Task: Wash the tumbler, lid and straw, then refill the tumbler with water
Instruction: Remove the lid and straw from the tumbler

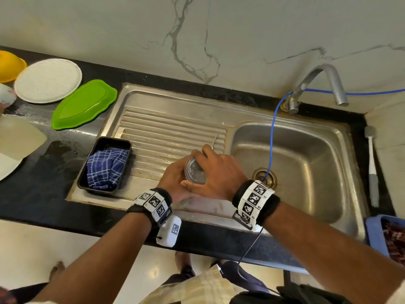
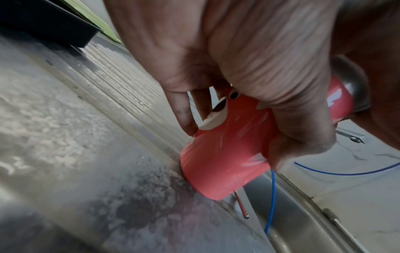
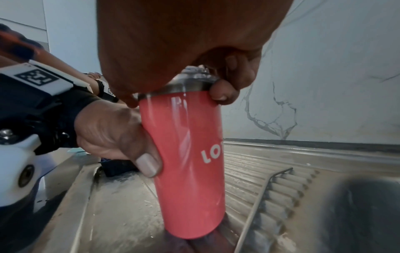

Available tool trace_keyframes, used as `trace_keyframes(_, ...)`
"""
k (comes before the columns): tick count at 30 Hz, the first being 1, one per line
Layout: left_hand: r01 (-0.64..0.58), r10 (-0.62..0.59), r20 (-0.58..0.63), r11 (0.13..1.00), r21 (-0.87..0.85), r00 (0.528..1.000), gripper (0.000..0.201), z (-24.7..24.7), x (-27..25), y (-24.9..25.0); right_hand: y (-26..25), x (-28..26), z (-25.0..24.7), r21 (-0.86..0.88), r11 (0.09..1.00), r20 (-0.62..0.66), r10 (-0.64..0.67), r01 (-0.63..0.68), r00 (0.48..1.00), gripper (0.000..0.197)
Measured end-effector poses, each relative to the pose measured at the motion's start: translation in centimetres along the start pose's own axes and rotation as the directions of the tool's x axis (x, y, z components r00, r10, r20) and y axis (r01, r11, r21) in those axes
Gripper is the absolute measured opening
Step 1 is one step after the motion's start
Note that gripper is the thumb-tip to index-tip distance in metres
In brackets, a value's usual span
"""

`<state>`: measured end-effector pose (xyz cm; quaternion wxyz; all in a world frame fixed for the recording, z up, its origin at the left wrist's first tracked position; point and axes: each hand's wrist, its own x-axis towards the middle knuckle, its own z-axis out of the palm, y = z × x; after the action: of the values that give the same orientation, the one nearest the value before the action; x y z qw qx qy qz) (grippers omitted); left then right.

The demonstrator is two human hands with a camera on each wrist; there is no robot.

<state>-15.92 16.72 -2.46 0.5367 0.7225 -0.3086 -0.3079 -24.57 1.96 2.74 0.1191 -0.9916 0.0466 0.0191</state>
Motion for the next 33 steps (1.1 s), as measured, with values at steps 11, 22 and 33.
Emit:
trace_keyframes(11, 0.030, -0.041, 0.049, 0.976, 0.216, 0.998, 0.042, -0.5, 1.2, 0.4, 1.6, 0.7, -0.3, -0.014, 0.992, 0.016, -0.128, 0.128, 0.992, 0.092)
trace_keyframes(22, 0.023, -0.104, 0.200, 0.928, 0.372, 0.974, 0.043, -1.2, 1.9, 0.6, 2.8, 1.3, -0.7, -0.105, 0.900, -0.004, -0.427, 0.424, 0.904, 0.090)
trace_keyframes(33, 0.024, -0.075, 0.132, 0.935, 0.354, 0.988, 0.068, -1.4, 1.3, -0.9, 4.1, 0.6, -2.6, 0.246, 0.948, -0.231, -0.145, 0.202, 0.962, 0.079)
